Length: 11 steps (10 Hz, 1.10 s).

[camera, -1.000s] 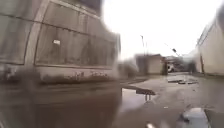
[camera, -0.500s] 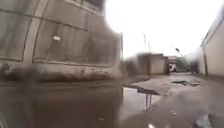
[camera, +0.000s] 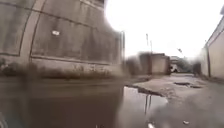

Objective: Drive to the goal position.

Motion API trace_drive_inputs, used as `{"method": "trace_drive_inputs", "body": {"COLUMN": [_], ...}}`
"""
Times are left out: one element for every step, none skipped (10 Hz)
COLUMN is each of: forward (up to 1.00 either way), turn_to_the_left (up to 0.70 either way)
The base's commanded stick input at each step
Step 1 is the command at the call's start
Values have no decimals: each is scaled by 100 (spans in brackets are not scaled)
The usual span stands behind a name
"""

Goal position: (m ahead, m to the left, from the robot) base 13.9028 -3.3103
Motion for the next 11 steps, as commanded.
{"method": "trace_drive_inputs", "body": {"forward": [50,50,50,50,50,50,50,50,50,50,50], "turn_to_the_left": [-6,-6,-6,-7,-7,-7,-8,-9,-10,-19,-21]}}
